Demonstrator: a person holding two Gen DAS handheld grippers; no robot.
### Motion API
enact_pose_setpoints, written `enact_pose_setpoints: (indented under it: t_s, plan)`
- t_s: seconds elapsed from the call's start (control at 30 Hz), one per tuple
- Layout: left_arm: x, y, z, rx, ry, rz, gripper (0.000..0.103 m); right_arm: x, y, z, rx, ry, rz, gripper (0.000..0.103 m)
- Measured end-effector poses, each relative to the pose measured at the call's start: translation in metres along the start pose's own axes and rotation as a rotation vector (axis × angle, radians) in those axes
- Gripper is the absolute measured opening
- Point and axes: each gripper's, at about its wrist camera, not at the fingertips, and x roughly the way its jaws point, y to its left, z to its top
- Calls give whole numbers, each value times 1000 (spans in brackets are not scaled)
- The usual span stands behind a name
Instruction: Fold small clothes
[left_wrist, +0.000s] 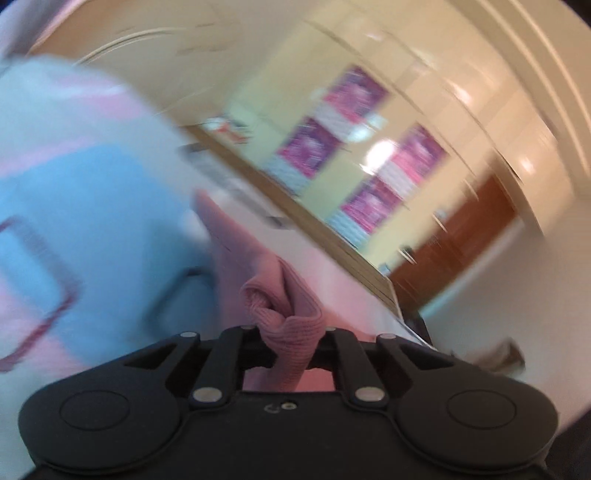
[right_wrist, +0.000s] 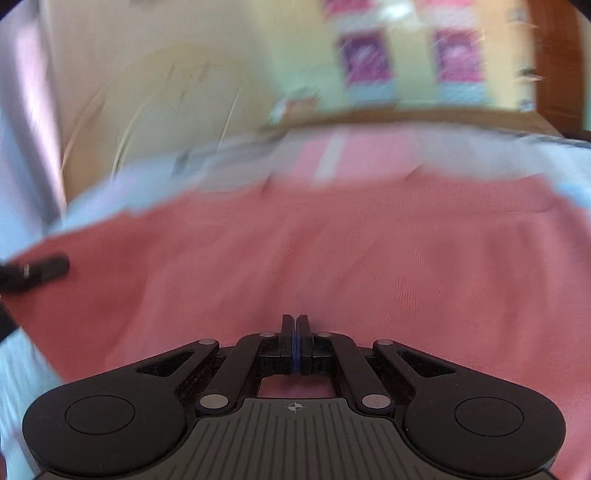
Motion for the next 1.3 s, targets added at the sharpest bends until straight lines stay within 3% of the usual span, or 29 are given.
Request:
enact_pose_setpoints:
  t_s: [0.03,0.17,0.33,0.37,0.4,0.43,0.47,0.53,0.6,0.73,0.87,0.93,1.1,1.27,1.3]
  plan:
    - [3,-22,-4,43,14,-20,9,-19,-14,2,54,-70,1,0]
    - [24,-114,-29,199,82,-94,9,-79,-84,11,182,-180,-50,0]
    - [72,-201,-105,278,209,-156,10,-143,-171,13,301,-248,-130,0]
    - [86,-213,-127,266,265,-171,12,-152,-186,11,330,-252,-138,0]
    - [101,-221,-146,265,328,-183,30,-159,-197,8,351,-253,-150,0]
    - [116,-226,-165,269,412,-170,39,-165,-207,6,371,-248,-158,0]
    - [124,-230,-180,253,491,-128,35,-169,-217,4,393,-235,-146,1]
    - [108,-227,-178,226,464,-173,39,-173,-229,1,415,-198,-108,6]
    - [82,-221,-158,254,381,-150,51,-179,-231,2,396,-202,-71,39]
    - [68,-182,-102,308,248,7,52,-161,-218,8,371,-134,77,40]
    - [83,-142,-74,271,260,123,52,-125,-190,15,286,-13,138,40]
    - [99,-132,-79,267,311,148,50,-108,-184,17,268,36,125,40]
    - [112,-106,-76,226,342,148,58,-70,-173,14,215,165,111,40]
    - [112,-94,-69,202,355,134,62,-47,-168,9,208,198,143,39]
    - [113,-95,-68,207,354,131,62,-45,-164,9,183,199,134,28]
